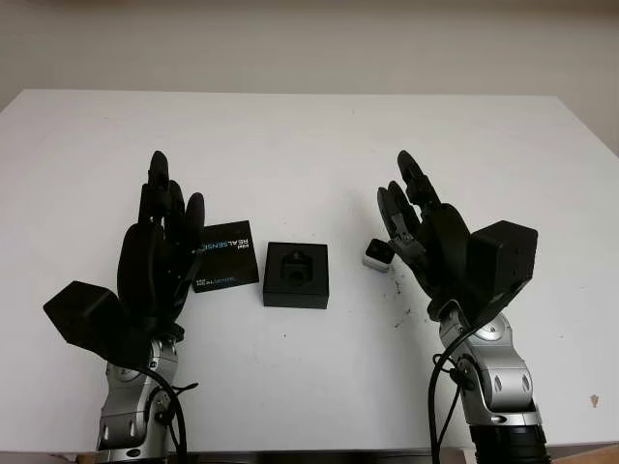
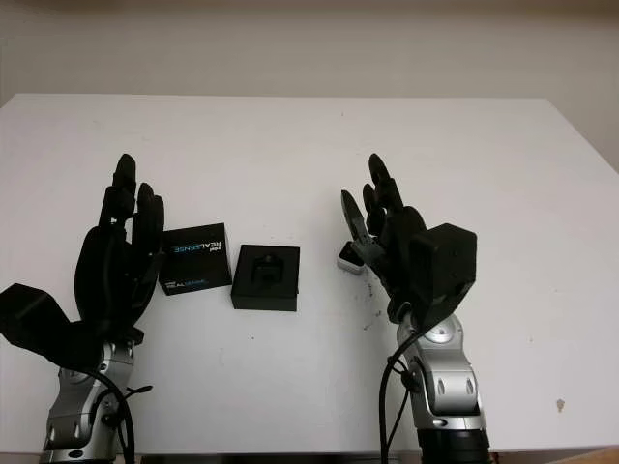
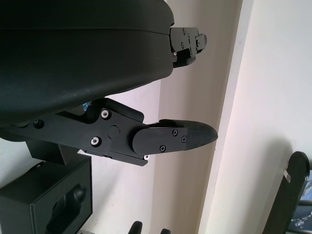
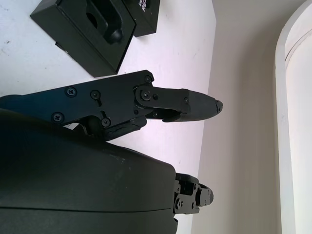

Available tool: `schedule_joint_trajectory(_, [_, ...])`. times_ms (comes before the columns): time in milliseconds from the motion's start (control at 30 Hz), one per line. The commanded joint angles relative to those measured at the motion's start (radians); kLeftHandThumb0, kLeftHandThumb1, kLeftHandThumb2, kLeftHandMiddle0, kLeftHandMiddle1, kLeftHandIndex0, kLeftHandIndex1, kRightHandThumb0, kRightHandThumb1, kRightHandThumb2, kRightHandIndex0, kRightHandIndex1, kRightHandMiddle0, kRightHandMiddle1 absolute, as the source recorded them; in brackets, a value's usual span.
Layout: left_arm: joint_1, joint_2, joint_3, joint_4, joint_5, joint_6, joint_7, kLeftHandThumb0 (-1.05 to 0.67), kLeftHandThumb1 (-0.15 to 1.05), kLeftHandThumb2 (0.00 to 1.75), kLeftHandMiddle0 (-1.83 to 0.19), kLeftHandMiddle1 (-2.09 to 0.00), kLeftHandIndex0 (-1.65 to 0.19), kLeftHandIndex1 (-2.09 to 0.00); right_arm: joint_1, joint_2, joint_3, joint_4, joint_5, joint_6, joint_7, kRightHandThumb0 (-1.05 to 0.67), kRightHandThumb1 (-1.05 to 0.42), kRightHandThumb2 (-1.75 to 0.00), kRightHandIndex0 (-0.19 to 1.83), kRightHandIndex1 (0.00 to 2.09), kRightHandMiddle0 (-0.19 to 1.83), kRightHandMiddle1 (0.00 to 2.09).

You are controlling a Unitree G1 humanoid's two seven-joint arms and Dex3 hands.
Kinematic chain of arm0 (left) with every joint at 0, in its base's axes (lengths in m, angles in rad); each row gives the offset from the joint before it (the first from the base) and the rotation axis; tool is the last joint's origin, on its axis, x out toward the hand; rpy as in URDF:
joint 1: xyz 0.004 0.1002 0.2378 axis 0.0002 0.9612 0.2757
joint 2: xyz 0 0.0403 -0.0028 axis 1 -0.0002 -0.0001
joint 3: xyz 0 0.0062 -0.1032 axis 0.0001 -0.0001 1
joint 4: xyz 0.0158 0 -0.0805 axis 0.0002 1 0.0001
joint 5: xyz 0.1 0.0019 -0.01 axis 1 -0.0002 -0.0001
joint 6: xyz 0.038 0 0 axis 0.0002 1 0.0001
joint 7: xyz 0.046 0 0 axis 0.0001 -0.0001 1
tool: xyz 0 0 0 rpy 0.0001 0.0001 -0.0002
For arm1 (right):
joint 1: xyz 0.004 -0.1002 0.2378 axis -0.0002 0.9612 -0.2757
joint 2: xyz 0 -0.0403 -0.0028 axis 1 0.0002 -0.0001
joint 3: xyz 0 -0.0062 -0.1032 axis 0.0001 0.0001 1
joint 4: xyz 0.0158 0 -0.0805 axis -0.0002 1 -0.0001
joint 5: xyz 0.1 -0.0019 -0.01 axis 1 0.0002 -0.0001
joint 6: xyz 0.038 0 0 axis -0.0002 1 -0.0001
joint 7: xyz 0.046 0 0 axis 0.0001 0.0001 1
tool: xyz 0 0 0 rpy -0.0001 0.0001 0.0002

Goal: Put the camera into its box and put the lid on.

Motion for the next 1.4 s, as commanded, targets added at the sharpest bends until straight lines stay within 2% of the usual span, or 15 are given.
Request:
schedule_joint_trajectory(0, [-0.014, 0.003, 0.004, -0.012, -0.006, 0.005, -0.001, -0.54, 1.05, 0.4, 0.05, -0.05, 0.06, -0.06, -0.024, 0.005, -0.001, -0.003, 0.007, -0.014, 0.002, -0.54, -1.05, -0.44, -0.02, 0.06, -0.04, 0.13])
schedule_joint_trajectory(300, [-0.001, 0.021, 0.01, -0.032, 0.003, 0.008, -0.004, -0.53, 1.05, 0.42, 0.06, -0.05, 0.07, -0.06, -0.017, 0.019, 0.013, 0.023, -0.002, -0.05, 0.0, -0.54, -1.05, -0.46, 0.0, 0.06, -0.03, 0.14])
schedule_joint_trajectory(400, [0.01, 0.013, 0.011, -0.04, -0.005, 0.006, -0.002, -0.52, 1.05, 0.42, 0.05, -0.05, 0.07, -0.05, -0.015, 0.014, 0.004, 0.014, 0.011, -0.037, 0.007, -0.55, -1.05, -0.42, 0.01, 0.07, -0.02, 0.15])
schedule_joint_trajectory(533, [0.01, 0.005, 0.008, -0.036, -0.006, 0.011, 0.002, -0.51, 1.05, 0.43, 0.06, -0.05, 0.07, -0.05, -0.06, -0.017, -0.027, 0.037, 0.02, -0.058, 0.023, -0.54, -1.05, -0.28, 0.06, 0.09, 0.02, 0.19])
schedule_joint_trajectory(633, [0.001, -0.001, 0.008, -0.02, -0.005, 0.005, 0.001, -0.51, 1.05, 0.44, 0.06, -0.05, 0.08, -0.05, -0.136, -0.1, -0.05, 0.102, 0.012, -0.125, 0.092, -0.5, -1.04, -0.1, 0.14, 0.12, 0.04, 0.32])
schedule_joint_trajectory(667, [-0.003, -0.003, 0.009, -0.013, -0.006, 0.002, 0.0, -0.52, 1.05, 0.43, 0.06, -0.05, 0.08, -0.05, -0.168, -0.137, -0.055, 0.133, 0.003, -0.156, 0.123, -0.49, -1.01, -0.07, 0.16, 0.12, -0.05, 0.52])
schedule_joint_trajectory(733, [-0.007, -0.006, 0.008, -0.009, -0.007, 0.004, -0.001, -0.52, 1.05, 0.43, 0.05, -0.06, 0.07, -0.05, -0.235, -0.203, -0.066, 0.188, 0.003, -0.176, 0.185, -0.51, -0.97, -0.04, 0.2, 0.14, -0.09, 0.67])
schedule_joint_trajectory(833, [-0.009, -0.005, 0.009, -0.009, -0.007, 0.006, 0.0, -0.51, 1.05, 0.45, 0.06, -0.05, 0.08, -0.05, -0.341, -0.297, -0.065, 0.283, -0.022, -0.225, 0.26, -0.44, -0.89, -0.03, 0.21, 0.14, -0.13, 0.76])
schedule_joint_trajectory(867, [-0.009, -0.005, 0.01, -0.009, -0.005, 0.006, 0.002, -0.51, 1.05, 0.44, 0.06, -0.05, 0.08, -0.05, -0.374, -0.331, -0.054, 0.31, -0.048, -0.242, 0.276, -0.39, -0.84, -0.04, 0.22, 0.15, -0.16, 0.85])
schedule_joint_trajectory(967, [-0.011, -0.001, 0.011, 0.002, 0.002, -0.007, -0.001, -0.51, 1.05, 0.44, 0.06, -0.05, 0.08, -0.05, -0.452, -0.43, -0.004, 0.383, -0.156, -0.335, 0.321, -0.37, -0.79, -0.04, 0.25, 0.18, -0.13, 0.89])
schedule_joint_trajectory(1000, [-0.011, 0.0, 0.01, 0.006, 0.003, -0.011, -0.003, -0.51, 1.05, 0.44, 0.06, -0.05, 0.08, -0.05, -0.474, -0.457, 0.014, 0.424, -0.186, -0.401, 0.337, -0.35, -0.77, -0.04, 0.28, 0.19, -0.07, 0.85])
schedule_joint_trajectory(1133, [-0.017, -0.009, 0.008, 0.019, -0.002, -0.02, -0.002, -0.52, 1.05, 0.44, 0.07, -0.05, 0.09, -0.05, -0.551, -0.543, 0.097, 0.549, -0.326, -0.564, 0.367, -0.36, -0.73, -0.05, 0.32, 0.22, -0.02, 0.91])
schedule_joint_trajectory(1167, [-0.019, -0.012, 0.007, 0.022, -0.002, -0.02, 0.001, -0.52, 1.05, 0.44, 0.07, -0.05, 0.09, -0.05, -0.57, -0.574, 0.128, 0.571, -0.386, -0.613, 0.361, -0.39, -0.73, -0.05, 0.34, 0.23, 0.02, 0.87])
schedule_joint_trajectory(1267, [-0.025, -0.017, 0.007, 0.028, -0.003, -0.023, 0.001, -0.53, 1.05, 0.43, 0.07, -0.05, 0.09, -0.05, -0.626, -0.639, 0.204, 0.637, -0.509, -0.722, 0.378, -0.39, -0.73, -0.05, 0.36, 0.2, 0.19, 0.54])
schedule_joint_trajectory(1367, [-0.03, -0.019, 0.009, 0.031, -0.001, -0.022, 0.004, -0.52, 1.05, 0.43, 0.08, -0.05, 0.09, -0.04, -0.669, -0.678, 0.263, 0.66, -0.612, -0.761, 0.392, -0.35, -0.72, -0.06, 0.39, 0.14, 0.33, 0.23])
